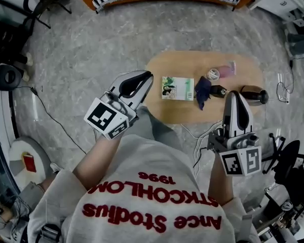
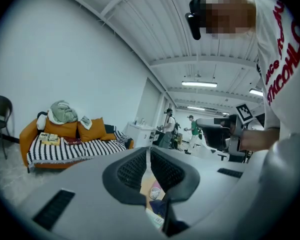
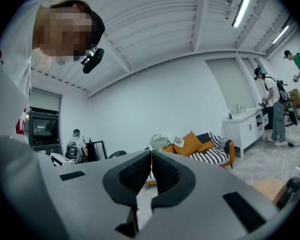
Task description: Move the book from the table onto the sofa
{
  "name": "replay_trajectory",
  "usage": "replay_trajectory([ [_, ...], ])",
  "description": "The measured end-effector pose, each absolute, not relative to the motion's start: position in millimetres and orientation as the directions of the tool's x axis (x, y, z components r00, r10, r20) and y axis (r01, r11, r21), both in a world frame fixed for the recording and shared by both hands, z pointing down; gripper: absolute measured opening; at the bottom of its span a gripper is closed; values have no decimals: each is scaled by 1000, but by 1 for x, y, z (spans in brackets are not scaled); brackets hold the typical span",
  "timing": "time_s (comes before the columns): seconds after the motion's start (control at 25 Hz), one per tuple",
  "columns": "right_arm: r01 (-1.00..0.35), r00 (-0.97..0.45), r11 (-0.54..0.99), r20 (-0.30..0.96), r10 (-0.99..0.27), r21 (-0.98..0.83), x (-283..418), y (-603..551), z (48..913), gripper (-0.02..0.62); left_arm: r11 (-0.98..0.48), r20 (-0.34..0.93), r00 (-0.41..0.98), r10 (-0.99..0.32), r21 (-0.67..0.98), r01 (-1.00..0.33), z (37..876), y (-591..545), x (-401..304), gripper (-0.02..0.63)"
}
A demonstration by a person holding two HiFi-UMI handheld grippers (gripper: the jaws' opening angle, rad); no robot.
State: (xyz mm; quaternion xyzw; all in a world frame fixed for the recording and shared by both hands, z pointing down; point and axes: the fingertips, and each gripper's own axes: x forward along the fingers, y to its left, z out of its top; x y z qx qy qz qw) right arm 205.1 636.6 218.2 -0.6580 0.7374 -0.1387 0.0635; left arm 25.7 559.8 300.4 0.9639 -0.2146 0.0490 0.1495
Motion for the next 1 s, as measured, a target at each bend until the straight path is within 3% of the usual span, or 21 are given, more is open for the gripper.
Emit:
replay_trajectory([
  [0.36,-958,-88,41,155,-984,-284,209,617,266,29,-852,229,900,-372,300,-429,349,544,23,20],
  [1.0,-954,-5,-102,353,-936,-283,235,603,437,29,-858,326,916,-233,374,-351,468,533,60,20],
])
